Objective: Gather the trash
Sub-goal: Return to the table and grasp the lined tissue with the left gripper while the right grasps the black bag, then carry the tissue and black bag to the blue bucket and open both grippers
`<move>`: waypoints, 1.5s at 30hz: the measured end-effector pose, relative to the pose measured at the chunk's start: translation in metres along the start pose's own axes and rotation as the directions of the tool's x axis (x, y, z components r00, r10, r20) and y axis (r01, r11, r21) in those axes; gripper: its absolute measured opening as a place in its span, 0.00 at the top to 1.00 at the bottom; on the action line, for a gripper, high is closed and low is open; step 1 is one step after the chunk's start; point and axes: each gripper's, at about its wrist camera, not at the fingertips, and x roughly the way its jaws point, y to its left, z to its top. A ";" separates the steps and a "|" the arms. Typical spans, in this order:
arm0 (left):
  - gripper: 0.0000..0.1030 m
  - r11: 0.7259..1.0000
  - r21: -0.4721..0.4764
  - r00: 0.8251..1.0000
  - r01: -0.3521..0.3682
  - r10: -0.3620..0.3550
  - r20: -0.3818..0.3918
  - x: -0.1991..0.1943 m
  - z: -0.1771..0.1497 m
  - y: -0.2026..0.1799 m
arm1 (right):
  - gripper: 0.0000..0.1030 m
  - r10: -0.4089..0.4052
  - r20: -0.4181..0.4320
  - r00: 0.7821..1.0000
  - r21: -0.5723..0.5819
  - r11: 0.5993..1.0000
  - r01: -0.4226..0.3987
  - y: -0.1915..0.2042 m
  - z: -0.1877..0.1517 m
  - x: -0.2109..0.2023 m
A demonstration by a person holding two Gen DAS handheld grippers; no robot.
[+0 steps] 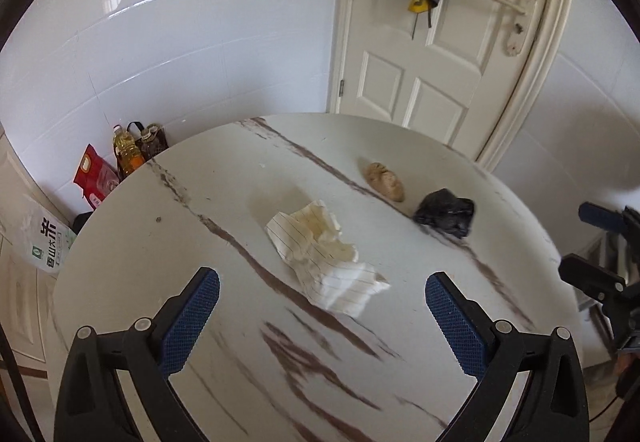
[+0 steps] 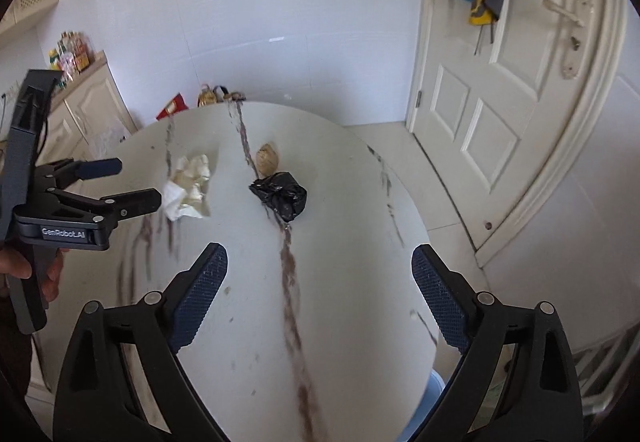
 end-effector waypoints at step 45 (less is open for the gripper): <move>0.70 0.993 0.062 0.992 0.096 -0.100 0.079 -0.078 -0.040 -0.041 | 0.67 0.168 0.007 0.986 -0.111 0.980 -0.166 0.013 -0.016 -0.019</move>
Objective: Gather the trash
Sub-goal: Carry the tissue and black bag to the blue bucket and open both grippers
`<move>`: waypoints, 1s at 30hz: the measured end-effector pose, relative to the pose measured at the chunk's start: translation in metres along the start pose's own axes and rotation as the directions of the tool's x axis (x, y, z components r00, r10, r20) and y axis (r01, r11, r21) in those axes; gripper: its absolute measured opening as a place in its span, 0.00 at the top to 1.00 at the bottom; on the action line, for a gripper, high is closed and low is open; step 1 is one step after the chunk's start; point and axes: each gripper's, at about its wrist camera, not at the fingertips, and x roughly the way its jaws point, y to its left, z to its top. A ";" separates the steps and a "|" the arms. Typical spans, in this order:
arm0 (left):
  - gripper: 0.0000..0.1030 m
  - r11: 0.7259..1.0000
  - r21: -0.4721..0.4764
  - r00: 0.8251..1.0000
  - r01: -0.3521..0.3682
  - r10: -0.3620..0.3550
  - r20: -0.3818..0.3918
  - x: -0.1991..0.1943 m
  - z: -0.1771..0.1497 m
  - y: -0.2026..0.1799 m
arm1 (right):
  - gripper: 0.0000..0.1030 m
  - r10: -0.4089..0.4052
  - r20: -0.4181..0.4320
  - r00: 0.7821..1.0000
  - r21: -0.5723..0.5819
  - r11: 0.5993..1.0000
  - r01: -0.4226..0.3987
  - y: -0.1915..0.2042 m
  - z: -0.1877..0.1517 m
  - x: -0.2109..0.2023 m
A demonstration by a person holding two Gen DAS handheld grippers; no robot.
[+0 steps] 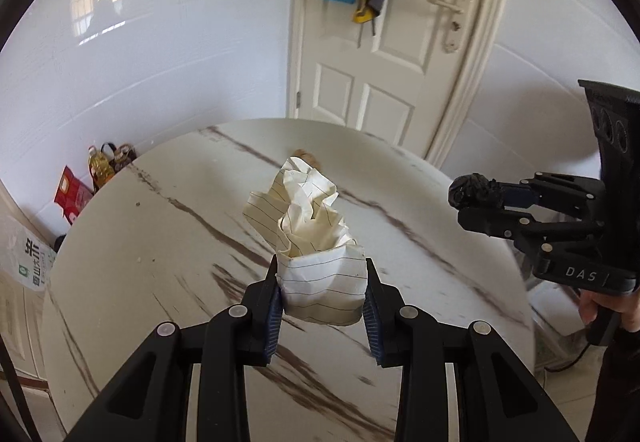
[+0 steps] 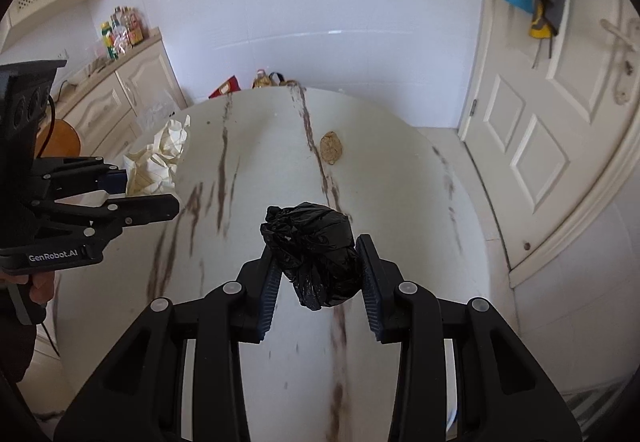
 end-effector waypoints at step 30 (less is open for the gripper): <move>0.66 0.898 0.315 0.924 0.306 -0.200 -0.325 0.141 -0.088 -0.348 | 0.65 -0.190 -0.018 0.982 0.533 0.829 0.171 -0.162 -0.261 -0.129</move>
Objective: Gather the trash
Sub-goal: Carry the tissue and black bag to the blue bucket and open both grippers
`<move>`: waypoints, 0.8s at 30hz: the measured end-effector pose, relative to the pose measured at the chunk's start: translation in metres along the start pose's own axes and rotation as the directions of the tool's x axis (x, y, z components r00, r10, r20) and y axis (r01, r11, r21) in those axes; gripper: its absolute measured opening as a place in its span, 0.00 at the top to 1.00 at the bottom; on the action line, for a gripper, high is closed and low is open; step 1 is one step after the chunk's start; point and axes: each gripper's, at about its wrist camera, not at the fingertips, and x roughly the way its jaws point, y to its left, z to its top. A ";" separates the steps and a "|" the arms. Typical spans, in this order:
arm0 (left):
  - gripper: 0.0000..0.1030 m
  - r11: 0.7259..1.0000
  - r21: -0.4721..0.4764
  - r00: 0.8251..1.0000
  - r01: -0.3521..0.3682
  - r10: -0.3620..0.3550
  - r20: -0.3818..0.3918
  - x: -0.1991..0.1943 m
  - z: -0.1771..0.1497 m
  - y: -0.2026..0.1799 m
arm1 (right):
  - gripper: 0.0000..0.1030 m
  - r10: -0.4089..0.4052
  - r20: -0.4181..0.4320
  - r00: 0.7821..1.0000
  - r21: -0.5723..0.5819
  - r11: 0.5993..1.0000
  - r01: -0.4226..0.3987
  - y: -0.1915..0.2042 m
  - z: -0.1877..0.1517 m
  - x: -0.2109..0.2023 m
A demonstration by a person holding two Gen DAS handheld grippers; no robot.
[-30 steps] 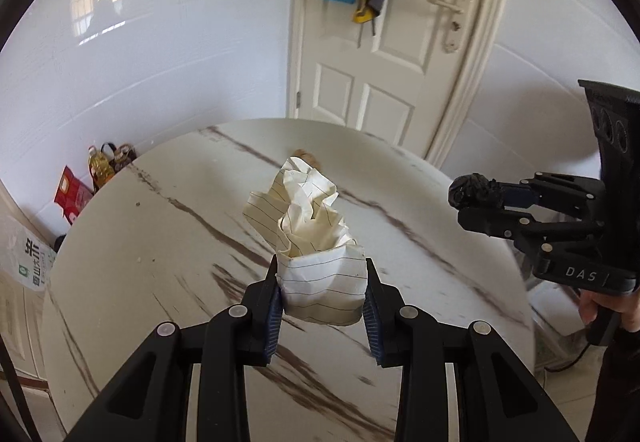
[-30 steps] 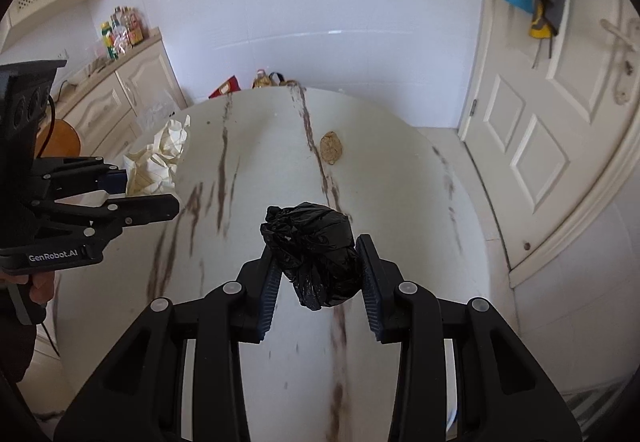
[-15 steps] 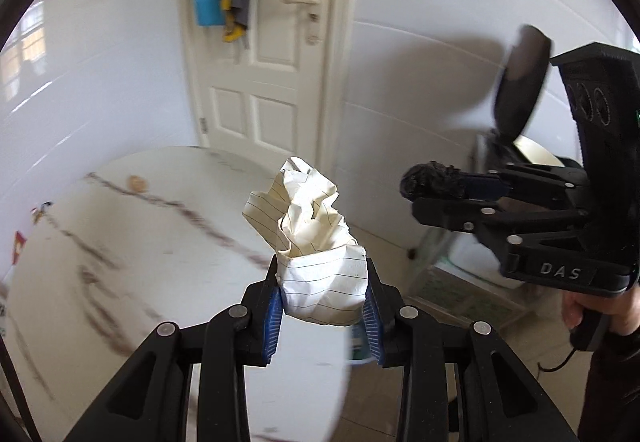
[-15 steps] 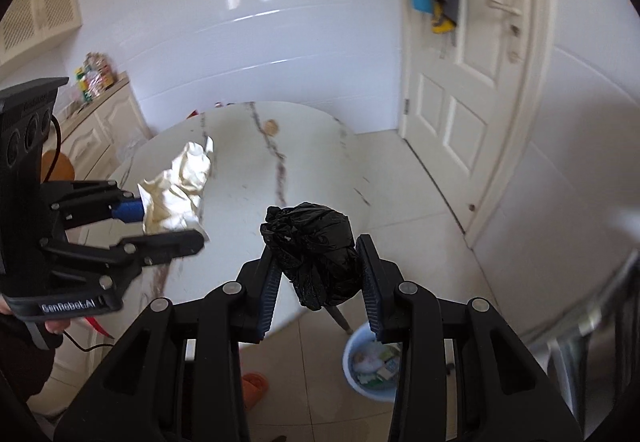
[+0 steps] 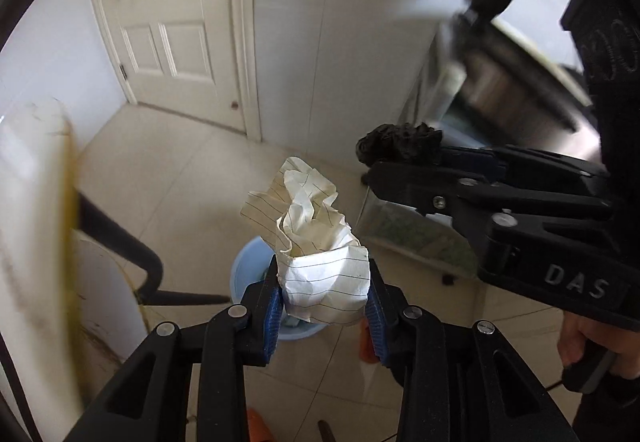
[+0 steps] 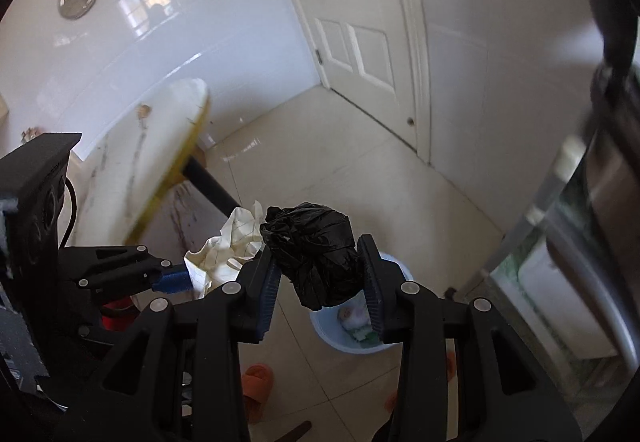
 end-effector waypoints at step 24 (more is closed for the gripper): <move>0.17 0.997 -0.041 0.998 -0.061 0.060 -0.029 -0.021 0.006 0.020 | 0.29 0.067 -0.054 0.996 0.064 0.996 -0.063 -0.026 0.003 0.051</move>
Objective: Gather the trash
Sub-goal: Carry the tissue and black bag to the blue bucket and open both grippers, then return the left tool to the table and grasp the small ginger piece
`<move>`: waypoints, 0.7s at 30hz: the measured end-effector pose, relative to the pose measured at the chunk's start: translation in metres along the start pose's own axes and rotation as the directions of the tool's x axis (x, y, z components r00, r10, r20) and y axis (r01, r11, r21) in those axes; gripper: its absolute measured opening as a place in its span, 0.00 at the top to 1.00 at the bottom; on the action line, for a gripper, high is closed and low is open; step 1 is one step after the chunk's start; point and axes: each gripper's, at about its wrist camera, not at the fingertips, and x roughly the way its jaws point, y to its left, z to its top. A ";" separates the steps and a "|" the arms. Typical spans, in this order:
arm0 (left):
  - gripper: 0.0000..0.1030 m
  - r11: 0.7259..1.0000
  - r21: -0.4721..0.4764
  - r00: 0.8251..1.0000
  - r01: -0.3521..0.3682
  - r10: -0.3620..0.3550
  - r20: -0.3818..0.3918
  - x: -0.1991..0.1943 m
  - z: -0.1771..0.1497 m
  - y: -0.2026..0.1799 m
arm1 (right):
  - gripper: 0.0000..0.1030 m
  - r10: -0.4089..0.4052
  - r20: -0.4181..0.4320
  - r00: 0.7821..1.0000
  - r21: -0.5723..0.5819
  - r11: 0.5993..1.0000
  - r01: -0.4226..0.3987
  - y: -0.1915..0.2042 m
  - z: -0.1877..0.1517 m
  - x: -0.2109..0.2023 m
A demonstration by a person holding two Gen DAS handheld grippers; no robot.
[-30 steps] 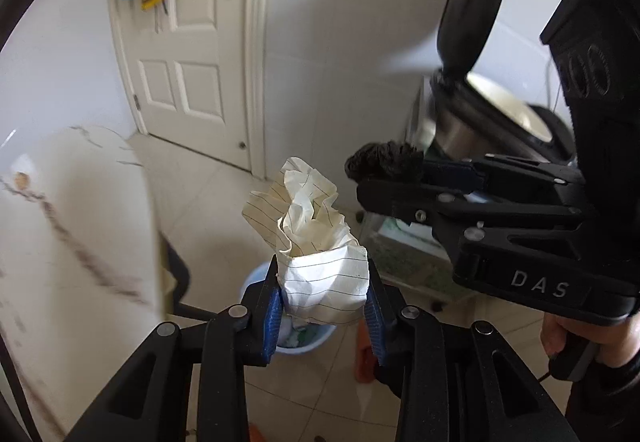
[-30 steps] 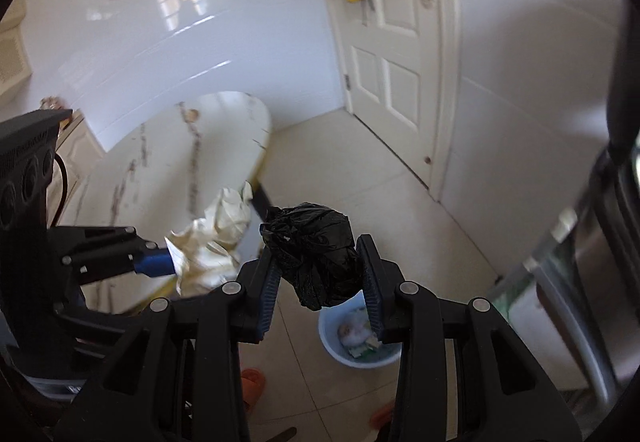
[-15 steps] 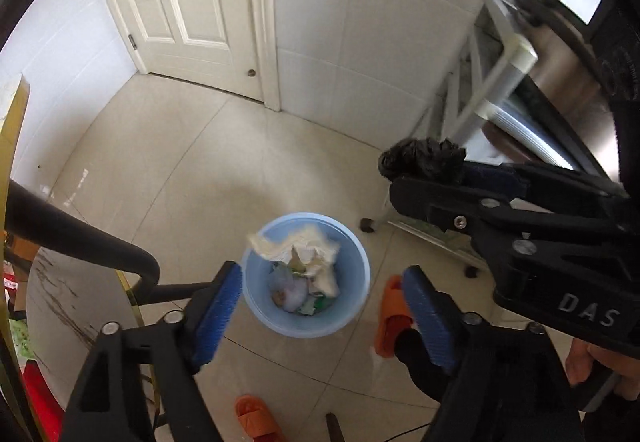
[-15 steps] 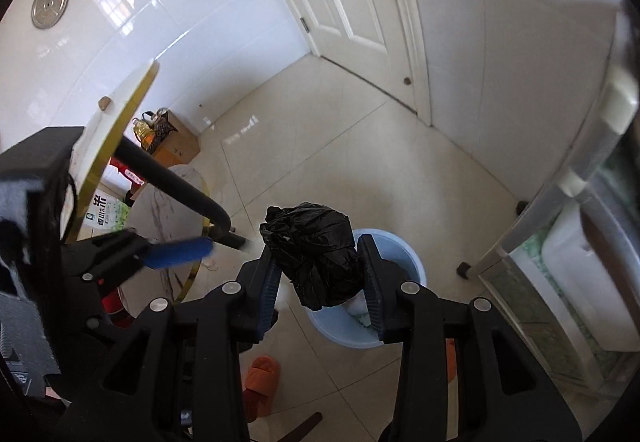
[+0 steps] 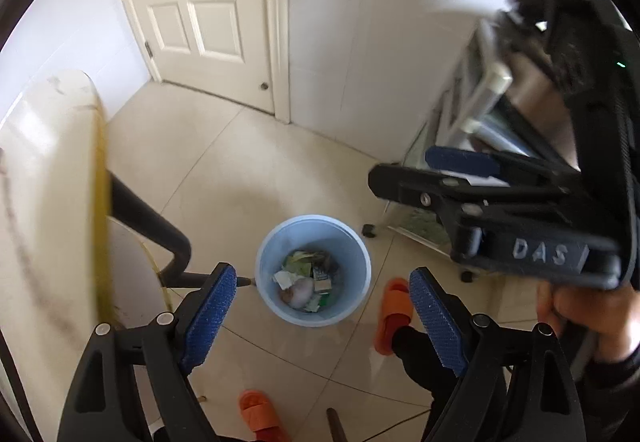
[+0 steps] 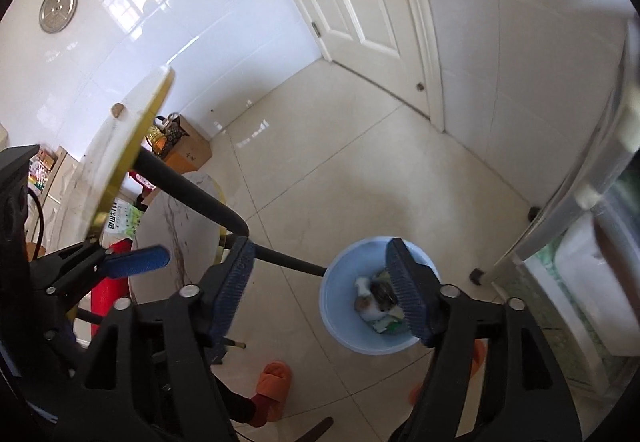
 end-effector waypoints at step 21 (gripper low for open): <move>0.01 0.858 -0.036 0.825 -0.512 0.503 0.260 -0.215 0.051 0.147 | 0.12 -0.076 0.058 0.995 0.043 0.996 0.073 -0.003 -0.019 -0.029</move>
